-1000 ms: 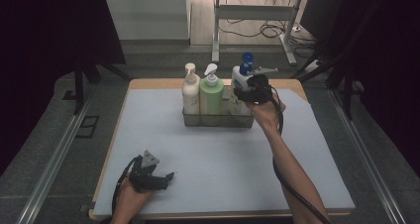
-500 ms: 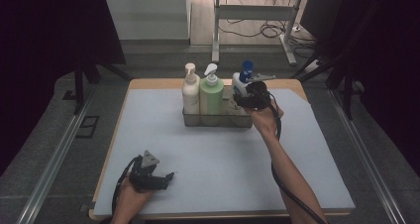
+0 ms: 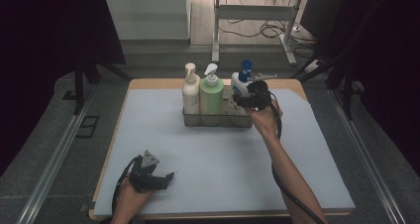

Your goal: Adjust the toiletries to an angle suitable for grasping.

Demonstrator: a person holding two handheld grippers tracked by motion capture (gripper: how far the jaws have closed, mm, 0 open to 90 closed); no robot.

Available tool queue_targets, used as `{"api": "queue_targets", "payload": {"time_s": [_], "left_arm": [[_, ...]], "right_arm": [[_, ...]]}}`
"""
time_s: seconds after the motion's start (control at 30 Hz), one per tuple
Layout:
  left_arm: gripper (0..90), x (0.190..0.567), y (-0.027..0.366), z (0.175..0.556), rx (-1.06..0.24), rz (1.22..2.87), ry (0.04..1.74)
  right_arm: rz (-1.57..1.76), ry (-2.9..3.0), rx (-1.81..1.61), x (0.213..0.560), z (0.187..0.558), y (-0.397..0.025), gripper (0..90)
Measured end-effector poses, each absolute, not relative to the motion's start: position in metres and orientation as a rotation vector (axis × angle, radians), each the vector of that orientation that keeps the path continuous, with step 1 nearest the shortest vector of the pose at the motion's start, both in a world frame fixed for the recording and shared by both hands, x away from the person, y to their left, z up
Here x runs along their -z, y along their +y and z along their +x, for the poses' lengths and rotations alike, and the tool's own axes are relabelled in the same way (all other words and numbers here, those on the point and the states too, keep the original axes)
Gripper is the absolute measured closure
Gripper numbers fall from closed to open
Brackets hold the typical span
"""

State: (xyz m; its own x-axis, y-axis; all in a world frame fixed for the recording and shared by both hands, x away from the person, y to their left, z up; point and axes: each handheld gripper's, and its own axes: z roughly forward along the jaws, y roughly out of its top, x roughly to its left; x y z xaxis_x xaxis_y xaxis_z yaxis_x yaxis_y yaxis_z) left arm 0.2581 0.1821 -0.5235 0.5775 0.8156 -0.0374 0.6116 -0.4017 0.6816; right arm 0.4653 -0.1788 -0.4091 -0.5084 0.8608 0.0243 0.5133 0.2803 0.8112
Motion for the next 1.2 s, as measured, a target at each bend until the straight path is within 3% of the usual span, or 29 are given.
{"api": "queue_targets", "payload": {"time_s": [0.43,0.6,0.97,1.1,1.2], "left_arm": [[12.3,0.524,0.182,0.258,-0.401,2.148,1.132],[12.3,0.523,0.182,0.258,-0.402,2.155,1.130],[12.3,0.524,0.182,0.258,-0.402,2.148,1.134],[12.2,0.524,0.182,0.258,-0.402,2.148,1.134],[12.3,0.523,0.182,0.258,-0.402,2.152,1.132]], "right_arm": [[1.245,2.179,-1.137,0.412,0.451,-0.191,31.8],[1.219,2.192,-1.125,0.414,0.441,-0.198,36.3],[1.204,2.194,-1.110,0.415,0.423,-0.217,57.5],[1.221,2.163,-1.069,0.416,0.420,-0.225,77.3],[1.246,2.159,-1.077,0.416,0.421,-0.228,85.1]]}}
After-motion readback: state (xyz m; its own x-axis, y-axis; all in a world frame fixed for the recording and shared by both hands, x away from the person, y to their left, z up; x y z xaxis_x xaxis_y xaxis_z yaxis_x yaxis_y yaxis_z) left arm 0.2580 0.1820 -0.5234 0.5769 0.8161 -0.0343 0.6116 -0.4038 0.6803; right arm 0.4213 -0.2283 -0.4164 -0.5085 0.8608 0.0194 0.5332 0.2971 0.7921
